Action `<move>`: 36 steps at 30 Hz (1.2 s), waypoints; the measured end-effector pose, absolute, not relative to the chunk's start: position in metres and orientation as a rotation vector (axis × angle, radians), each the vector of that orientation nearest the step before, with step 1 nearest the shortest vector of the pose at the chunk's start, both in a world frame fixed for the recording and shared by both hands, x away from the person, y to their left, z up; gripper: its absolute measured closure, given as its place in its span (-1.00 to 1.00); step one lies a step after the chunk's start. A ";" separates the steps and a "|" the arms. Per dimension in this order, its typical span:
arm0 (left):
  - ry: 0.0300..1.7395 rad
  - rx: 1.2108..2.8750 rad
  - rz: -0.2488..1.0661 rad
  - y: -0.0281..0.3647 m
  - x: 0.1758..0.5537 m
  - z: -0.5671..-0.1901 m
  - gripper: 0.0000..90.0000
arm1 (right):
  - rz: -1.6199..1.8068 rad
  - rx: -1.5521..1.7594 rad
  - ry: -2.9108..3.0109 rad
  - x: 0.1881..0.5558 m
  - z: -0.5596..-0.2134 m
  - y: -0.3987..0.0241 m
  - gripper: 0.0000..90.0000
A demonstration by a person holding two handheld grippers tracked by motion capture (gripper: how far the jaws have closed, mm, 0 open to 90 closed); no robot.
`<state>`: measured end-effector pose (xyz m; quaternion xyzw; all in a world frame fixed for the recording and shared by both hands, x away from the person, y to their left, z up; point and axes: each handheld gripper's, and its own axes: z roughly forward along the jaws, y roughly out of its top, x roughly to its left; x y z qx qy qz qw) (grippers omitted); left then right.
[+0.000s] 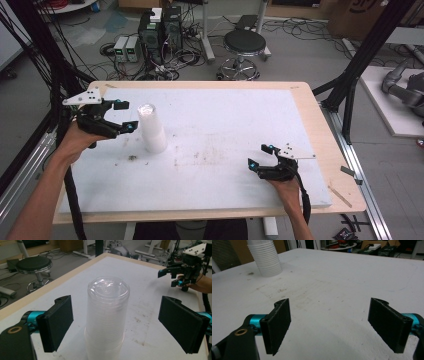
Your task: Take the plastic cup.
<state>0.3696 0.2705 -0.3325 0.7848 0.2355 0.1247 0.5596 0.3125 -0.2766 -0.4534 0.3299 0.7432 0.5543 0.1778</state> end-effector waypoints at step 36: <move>0.642 2.154 0.233 0.220 0.408 -0.346 -0.61 | 1.545 0.908 2.102 0.311 -0.453 -0.275 -0.59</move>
